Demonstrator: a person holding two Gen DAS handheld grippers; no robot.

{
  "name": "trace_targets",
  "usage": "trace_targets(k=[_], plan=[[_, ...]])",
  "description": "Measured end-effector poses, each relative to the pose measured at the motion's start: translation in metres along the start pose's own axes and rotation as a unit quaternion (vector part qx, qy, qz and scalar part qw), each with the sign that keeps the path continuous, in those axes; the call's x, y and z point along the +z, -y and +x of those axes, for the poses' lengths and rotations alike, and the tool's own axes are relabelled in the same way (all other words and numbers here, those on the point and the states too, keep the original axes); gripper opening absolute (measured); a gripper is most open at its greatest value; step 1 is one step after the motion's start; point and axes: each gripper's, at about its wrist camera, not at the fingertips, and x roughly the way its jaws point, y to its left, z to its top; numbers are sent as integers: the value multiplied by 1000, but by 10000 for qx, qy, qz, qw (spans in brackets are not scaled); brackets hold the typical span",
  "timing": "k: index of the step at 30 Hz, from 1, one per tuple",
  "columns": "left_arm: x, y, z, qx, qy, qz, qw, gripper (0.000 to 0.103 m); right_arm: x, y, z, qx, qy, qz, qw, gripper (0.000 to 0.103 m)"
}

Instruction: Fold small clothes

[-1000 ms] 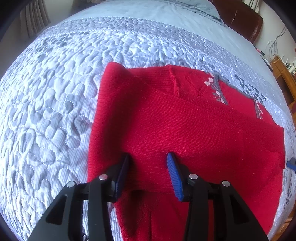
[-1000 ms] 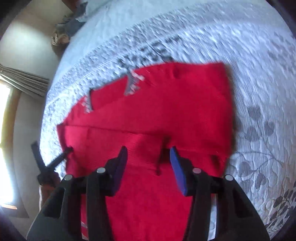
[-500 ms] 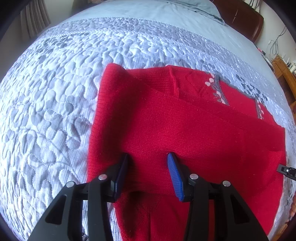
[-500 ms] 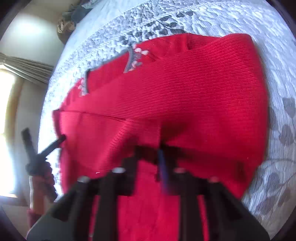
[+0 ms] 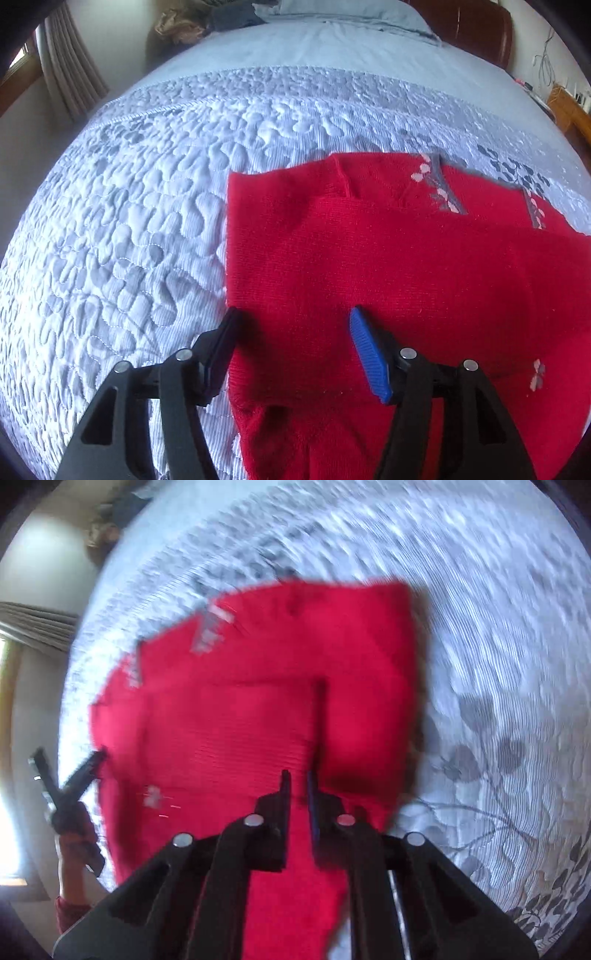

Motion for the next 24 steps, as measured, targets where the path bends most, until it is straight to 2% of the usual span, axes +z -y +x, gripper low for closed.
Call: trace_targets(k=[2, 4, 6, 10, 13, 15, 16, 17, 19, 20, 21, 24], plan=[[2, -6, -4, -132, 6, -121, 9998, 62, 3, 12, -4, 425, 171, 190, 9988, 36], [7, -10, -3, -244, -11, -252, 9994, 63, 12, 18, -5, 671, 289, 279, 9969, 38], [13, -13, -4, -215, 18, -335, 9992, 63, 22, 20, 0, 648, 248, 334, 9970, 41], [25, -9, -3, -51, 146, -418, 9990, 64, 36, 14, 14, 546, 193, 339, 9977, 42], [27, -1, 10, 125, -58, -273, 9995, 64, 45, -2, 10, 501, 338, 12, 9982, 3], [24, -2, 16, 164, -64, -316, 9993, 68, 45, -9, -3, 689, 637, -213, 9954, 3], [23, -4, 18, 173, -56, -420, 9990, 70, 45, -11, -6, 570, 731, -240, 9954, 3], [21, -6, 20, 193, -54, -522, 9984, 74, 44, -9, -6, 367, 768, -231, 9961, 1], [17, -12, 26, 76, -89, -749, 9971, 75, 48, 1, 1, -327, 852, -158, 9957, 0], [17, -13, 27, 60, -74, -763, 9970, 75, 50, 7, 6, -367, 794, -117, 9961, 1], [16, -12, 27, 85, -65, -722, 9973, 75, 49, 15, 12, -186, 706, -38, 9973, 4], [17, -11, 19, 69, -126, -637, 9979, 73, 35, 27, 7, 409, 806, 85, 9959, 7]])
